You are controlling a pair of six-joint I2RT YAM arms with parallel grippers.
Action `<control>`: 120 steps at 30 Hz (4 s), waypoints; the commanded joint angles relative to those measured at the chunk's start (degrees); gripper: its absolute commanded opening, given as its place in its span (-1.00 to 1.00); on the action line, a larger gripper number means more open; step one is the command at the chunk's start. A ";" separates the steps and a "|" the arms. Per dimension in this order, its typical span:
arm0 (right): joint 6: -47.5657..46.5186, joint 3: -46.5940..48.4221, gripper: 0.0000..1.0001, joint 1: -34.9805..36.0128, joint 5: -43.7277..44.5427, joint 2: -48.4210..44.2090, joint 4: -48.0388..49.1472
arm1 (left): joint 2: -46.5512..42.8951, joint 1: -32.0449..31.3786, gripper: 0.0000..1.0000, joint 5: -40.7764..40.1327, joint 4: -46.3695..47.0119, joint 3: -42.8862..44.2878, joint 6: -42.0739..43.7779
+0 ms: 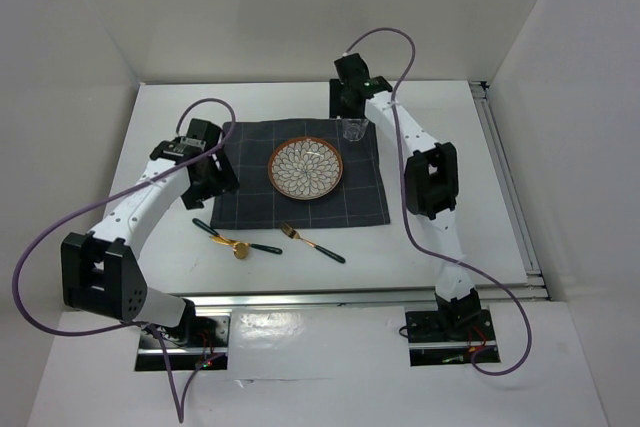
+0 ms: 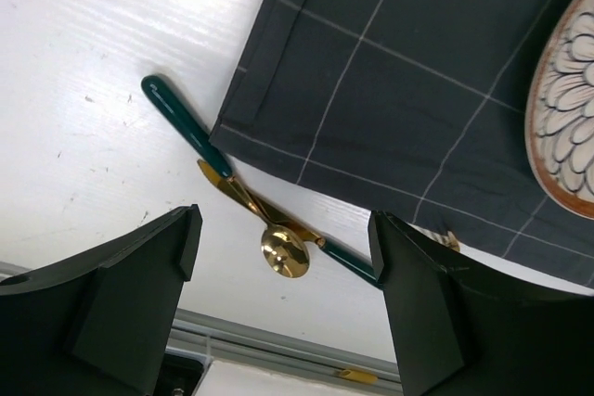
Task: Set the dinner table for one person
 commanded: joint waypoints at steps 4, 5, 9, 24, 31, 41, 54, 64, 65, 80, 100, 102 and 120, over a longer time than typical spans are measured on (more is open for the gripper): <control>-1.54 6.89 0.23 -0.37 -1.30 -2.13 2.07 | -0.59 0.43 0.82 -3.27 -2.22 -3.08 -5.26; -1.55 6.90 0.25 -0.37 -1.30 -3.02 2.07 | -0.07 0.96 0.82 -3.79 -2.23 -4.03 -6.05; -2.08 3.58 0.51 -0.37 0.46 -8.99 3.47 | -0.06 5.00 0.82 -0.72 -2.23 -8.16 -8.78; -2.08 -22.01 0.59 0.16 -0.77 -27.98 8.40 | 5.20 11.59 0.40 6.05 8.05 -16.70 -15.11; -2.08 -24.66 0.57 0.69 0.37 -28.51 7.87 | 7.76 14.84 0.16 5.44 9.90 -16.70 -15.64; -2.60 -25.89 0.54 0.69 0.90 -29.04 6.82 | 10.39 20.56 0.13 8.07 12.54 -16.70 -12.30; -2.60 -25.89 0.54 1.21 2.57 -29.04 5.76 | 8.48 21.62 -0.80 9.13 9.82 -11.62 -11.77; -2.60 -27.11 0.54 1.21 3.10 -30.70 5.24 | 2.22 22.14 -1.00 11.75 1.91 -1.60 -13.88; -2.60 -27.99 0.54 1.21 3.10 -30.71 5.24 | 1.70 22.14 -1.00 12.46 1.90 -1.58 -16.75; 0.21 -41.00 0.54 2.35 -1.74 -40.29 6.38 | 3.63 21.36 -1.00 22.66 10.33 -9.05 -58.60; 0.21 -48.29 0.54 2.36 0.46 -44.95 4.71 | 10.83 16.43 0.85 9.76 7.10 4.53 -47.06; 0.74 -49.52 0.54 2.36 1.08 -45.48 5.76 | 14.42 15.90 0.87 7.73 4.02 9.03 -36.16; 2.93 -54.80 0.54 2.88 -1.91 -47.76 10.25 | 27.87 10.19 0.91 -19.44 -3.89 23.90 16.94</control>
